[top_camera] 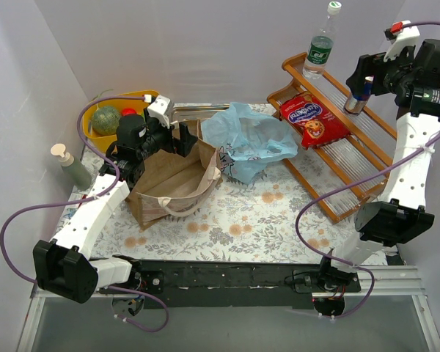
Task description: Untie the knot of the grocery bags and take out the mixed food
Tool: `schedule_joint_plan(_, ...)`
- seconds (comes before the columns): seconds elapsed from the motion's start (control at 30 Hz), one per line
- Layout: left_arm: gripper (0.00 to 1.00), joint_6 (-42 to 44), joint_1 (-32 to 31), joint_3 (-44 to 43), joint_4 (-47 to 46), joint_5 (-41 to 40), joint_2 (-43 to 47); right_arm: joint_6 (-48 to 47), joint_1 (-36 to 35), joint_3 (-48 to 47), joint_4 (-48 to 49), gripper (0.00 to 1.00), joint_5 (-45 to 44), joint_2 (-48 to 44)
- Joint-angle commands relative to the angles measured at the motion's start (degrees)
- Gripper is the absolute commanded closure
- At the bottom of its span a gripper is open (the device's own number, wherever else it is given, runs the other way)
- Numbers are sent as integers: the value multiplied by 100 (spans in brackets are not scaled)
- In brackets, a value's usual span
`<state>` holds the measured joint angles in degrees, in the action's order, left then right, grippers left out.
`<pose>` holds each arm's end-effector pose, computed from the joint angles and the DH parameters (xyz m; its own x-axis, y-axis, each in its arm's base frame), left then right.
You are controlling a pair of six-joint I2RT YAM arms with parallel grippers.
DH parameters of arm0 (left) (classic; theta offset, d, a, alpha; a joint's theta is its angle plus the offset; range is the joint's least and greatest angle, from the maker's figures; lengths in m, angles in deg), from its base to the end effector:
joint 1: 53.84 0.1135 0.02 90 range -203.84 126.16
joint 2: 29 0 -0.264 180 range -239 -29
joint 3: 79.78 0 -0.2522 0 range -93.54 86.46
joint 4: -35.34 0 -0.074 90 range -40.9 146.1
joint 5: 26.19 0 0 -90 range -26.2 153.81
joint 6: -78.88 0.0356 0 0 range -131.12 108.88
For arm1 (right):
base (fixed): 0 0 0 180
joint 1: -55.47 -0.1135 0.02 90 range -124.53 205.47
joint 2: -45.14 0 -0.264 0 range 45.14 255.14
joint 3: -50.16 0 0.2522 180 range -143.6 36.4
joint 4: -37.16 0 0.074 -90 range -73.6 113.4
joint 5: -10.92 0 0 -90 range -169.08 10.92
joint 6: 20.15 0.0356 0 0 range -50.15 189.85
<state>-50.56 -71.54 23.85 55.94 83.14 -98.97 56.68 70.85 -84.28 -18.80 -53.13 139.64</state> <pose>0.2675 -0.0977 0.3633 -0.5569 -0.4515 -0.6971 0.3092 0.6663 -0.6786 0.3281 -0.0741 0.5093 -0.2210 -0.1517 -0.9634 -0.2233 0.9695 -0.1014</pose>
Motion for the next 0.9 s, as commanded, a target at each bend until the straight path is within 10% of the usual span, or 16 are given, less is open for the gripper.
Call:
schedule_joint_plan(0.0, 2, 42, 29, 3, -76, 80, 142, 226, 27, 53, 658, 2, -457, -273)
schedule_joint_plan(0.2, 2, 191, 38, -120, -120, -131, 133, 211, 27, 1913, 3474, 2, -2021, -1763)
schedule_joint_plan(0.33, 2, 305, 47, -216, -138, -254, 98, -72, 18, 3033, 5159, 2, -1552, -2427)
schedule_joint_plan(0.63, 2, 358, 55, -374, -112, -228, 1, 1247, -192, 1813, 3967, 2, 305, -1936)
schedule_joint_plan(0.87, 2, 454, 64, -463, -112, -465, -51, -53, -2747, -350, 1048, 2, -2546, -601)
